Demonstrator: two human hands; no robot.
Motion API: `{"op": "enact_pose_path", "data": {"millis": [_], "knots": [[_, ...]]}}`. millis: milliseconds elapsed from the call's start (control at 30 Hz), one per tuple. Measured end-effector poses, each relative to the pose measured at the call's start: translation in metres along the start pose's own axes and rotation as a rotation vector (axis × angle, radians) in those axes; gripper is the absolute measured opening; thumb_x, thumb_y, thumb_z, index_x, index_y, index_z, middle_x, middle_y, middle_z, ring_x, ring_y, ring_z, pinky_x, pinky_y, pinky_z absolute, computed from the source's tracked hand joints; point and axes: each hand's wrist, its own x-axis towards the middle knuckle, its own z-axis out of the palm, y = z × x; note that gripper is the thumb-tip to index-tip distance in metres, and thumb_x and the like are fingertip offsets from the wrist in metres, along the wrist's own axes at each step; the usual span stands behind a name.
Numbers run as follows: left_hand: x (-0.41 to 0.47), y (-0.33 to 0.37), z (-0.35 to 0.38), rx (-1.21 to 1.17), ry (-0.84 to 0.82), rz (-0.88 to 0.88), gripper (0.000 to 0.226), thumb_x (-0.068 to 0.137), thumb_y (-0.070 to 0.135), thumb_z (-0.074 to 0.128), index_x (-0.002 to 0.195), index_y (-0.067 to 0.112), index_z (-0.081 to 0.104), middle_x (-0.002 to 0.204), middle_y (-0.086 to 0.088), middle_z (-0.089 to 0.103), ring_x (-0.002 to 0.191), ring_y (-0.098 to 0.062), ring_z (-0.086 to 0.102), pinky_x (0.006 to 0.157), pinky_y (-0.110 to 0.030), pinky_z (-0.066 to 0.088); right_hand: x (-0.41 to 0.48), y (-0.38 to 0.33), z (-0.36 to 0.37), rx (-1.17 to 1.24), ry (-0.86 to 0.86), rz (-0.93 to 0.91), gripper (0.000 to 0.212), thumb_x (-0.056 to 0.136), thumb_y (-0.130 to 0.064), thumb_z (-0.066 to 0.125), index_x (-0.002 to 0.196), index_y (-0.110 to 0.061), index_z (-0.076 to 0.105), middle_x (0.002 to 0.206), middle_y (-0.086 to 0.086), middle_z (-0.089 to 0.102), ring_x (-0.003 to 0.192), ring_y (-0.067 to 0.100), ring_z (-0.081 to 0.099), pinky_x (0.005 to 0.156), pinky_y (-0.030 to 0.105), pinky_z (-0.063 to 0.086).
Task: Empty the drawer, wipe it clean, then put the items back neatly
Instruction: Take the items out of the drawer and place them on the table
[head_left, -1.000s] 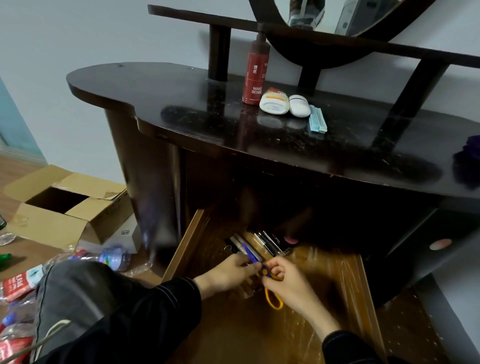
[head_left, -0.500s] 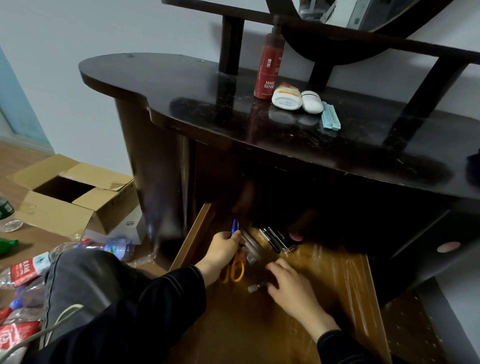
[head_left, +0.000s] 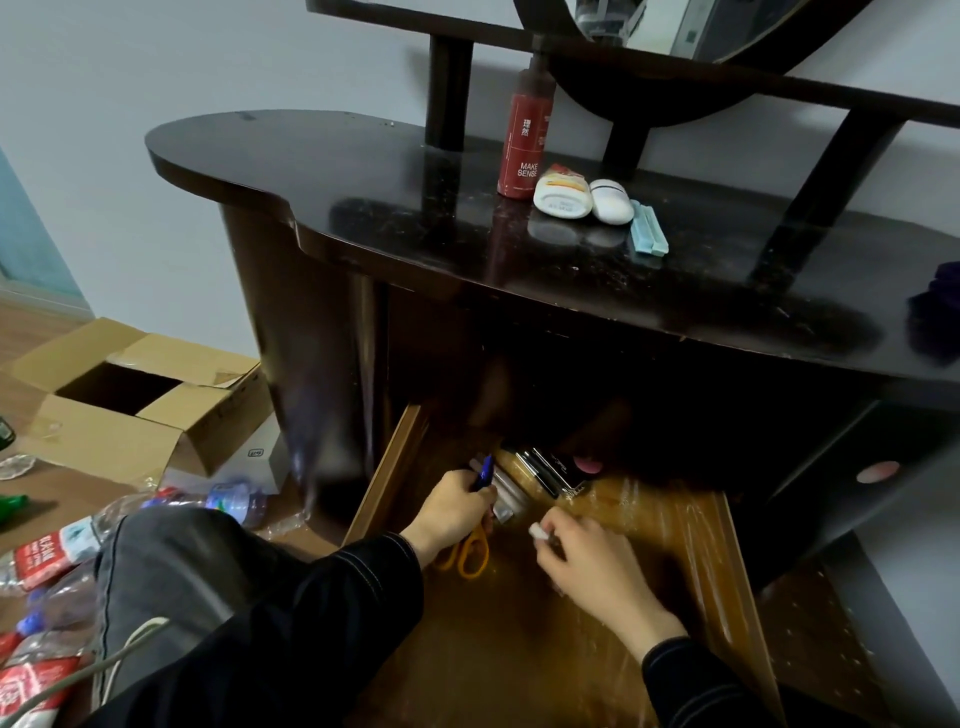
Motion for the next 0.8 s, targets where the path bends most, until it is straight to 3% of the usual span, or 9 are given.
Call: {"op": "enact_pose_path", "data": {"millis": [67,200,300,400,500,633,800], "knots": [[-0.005,-0.001,0.001,0.142,-0.041,0.077,0.019,0.099,0.023,0.055,0.094,0.006,0.062,0.068,-0.004,0.062,0.053,-0.015,0.052,0.054,-0.031,0.042,-0.011,-0.002,-0.017,0.139,0.033,0.080,0.011,0.099,-0.045,0.054,0.092,-0.038,0.050,0.068,-0.012,0.060,0.058,-0.002,0.060,0.046,0.014,0.044],[-0.026,0.016,0.000,0.297,-0.128,0.273,0.023,0.099,0.034,0.057,0.078,0.024,0.057,0.059,0.009,0.053,0.045,-0.006,0.043,0.049,-0.026,0.036,-0.041,-0.014,-0.064,0.254,0.131,0.054,0.014,0.095,-0.046,0.057,0.085,-0.039,0.050,0.069,-0.007,0.058,0.066,0.008,0.059,0.049,0.022,0.041],[-0.052,0.042,-0.005,0.247,-0.176,0.403,0.021,0.099,0.039,0.058,0.082,0.026,0.059,0.058,0.007,0.058,0.047,-0.006,0.049,0.046,-0.021,0.038,-0.057,-0.029,-0.120,0.242,0.258,-0.069,0.013,0.093,-0.049,0.054,0.089,-0.037,0.053,0.066,-0.007,0.055,0.065,0.011,0.057,0.049,0.022,0.041],[-0.082,0.077,-0.016,0.155,-0.190,0.546,0.027,0.099,0.040,0.057,0.092,0.015,0.062,0.071,-0.006,0.065,0.056,-0.014,0.059,0.051,-0.026,0.045,-0.062,-0.049,-0.184,0.316,0.423,-0.178,0.012,0.092,-0.047,0.057,0.089,-0.034,0.057,0.066,-0.011,0.059,0.059,0.011,0.059,0.048,0.020,0.040],[-0.111,0.116,-0.030,-0.008,-0.229,0.632,0.027,0.099,0.038,0.059,0.100,0.012,0.063,0.067,0.001,0.062,0.055,-0.013,0.061,0.051,-0.024,0.049,-0.047,-0.056,-0.236,0.358,0.566,-0.206,0.017,0.091,-0.048,0.060,0.088,-0.031,0.060,0.065,-0.009,0.061,0.055,0.012,0.057,0.051,0.028,0.045],[-0.136,0.171,-0.047,-0.079,-0.176,0.782,0.025,0.100,0.035,0.057,0.104,0.011,0.065,0.058,0.000,0.057,0.046,-0.011,0.054,0.047,-0.023,0.043,0.005,-0.041,-0.281,0.421,0.566,-0.075,0.030,0.087,-0.055,0.060,0.084,-0.025,0.062,0.060,-0.003,0.062,0.054,0.015,0.053,0.062,0.041,0.051],[-0.118,0.244,-0.067,-0.176,-0.015,0.829,0.031,0.100,0.031,0.055,0.104,0.002,0.063,0.052,-0.008,0.057,0.039,-0.013,0.046,0.041,-0.021,0.040,0.067,-0.010,-0.291,0.471,0.494,0.231,0.030,0.088,-0.044,0.065,0.075,-0.017,0.068,0.054,-0.004,0.066,0.054,0.010,0.060,0.078,0.045,0.055]]}}
